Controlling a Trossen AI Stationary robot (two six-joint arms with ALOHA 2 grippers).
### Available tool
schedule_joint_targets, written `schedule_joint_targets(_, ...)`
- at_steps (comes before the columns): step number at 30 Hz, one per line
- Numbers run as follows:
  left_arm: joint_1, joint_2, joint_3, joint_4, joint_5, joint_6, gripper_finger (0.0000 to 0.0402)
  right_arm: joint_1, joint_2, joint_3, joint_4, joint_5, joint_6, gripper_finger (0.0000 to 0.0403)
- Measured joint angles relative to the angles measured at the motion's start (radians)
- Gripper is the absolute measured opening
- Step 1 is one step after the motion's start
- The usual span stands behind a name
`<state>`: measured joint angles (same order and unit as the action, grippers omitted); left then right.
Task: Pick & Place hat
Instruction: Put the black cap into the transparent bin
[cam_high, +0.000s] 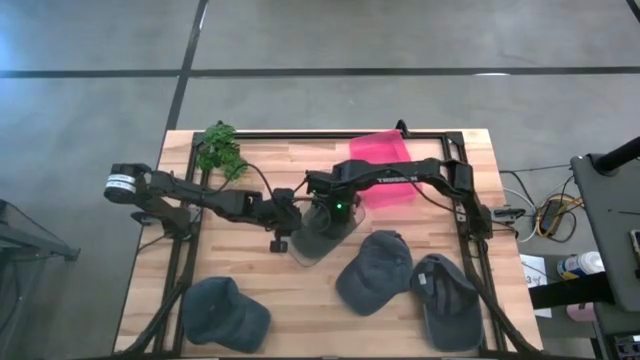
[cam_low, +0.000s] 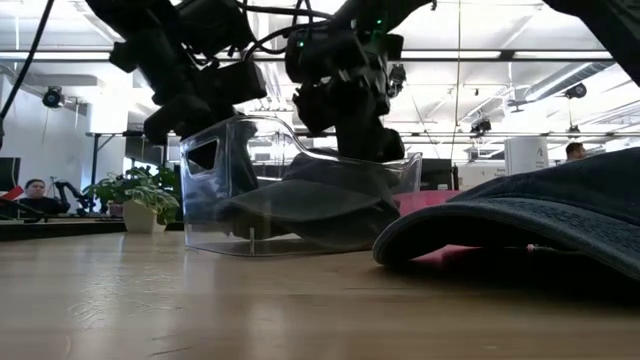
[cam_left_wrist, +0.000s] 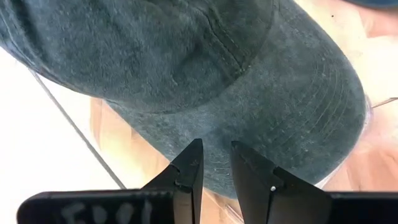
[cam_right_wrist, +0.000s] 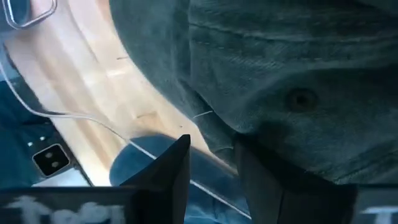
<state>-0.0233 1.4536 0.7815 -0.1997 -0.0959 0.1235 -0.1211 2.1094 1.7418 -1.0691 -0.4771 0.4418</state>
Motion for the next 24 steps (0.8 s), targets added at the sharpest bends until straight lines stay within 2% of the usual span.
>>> schedule_joint_targets(5, -0.013, 0.000, -0.001, 0.001, -0.002, -0.019, 0.0078, 0.001, 0.002, -0.001, -0.008, 0.174, -0.005, 0.0123)
schedule_joint_targets(7, -0.013, 0.000, -0.002, -0.003, 0.000, -0.030, 0.0078, -0.006, 0.001, -0.001, -0.001, 0.211, -0.019, 0.0123)
schedule_joint_targets(15, -0.013, 0.000, -0.002, -0.001, -0.009, -0.180, 0.0078, -0.034, 0.003, 0.000, 0.037, 0.243, -0.134, 0.0123)
schedule_joint_targets(20, -0.014, 0.001, -0.003, 0.063, -0.005, -0.309, 0.0078, -0.044, -0.006, 0.003, 0.035, 0.249, -0.225, 0.0123)
schedule_joint_targets(24, -0.014, 0.003, -0.003, 0.120, -0.006, -0.304, 0.0078, -0.060, 0.003, 0.004, 0.066, 0.267, -0.296, 0.0123)
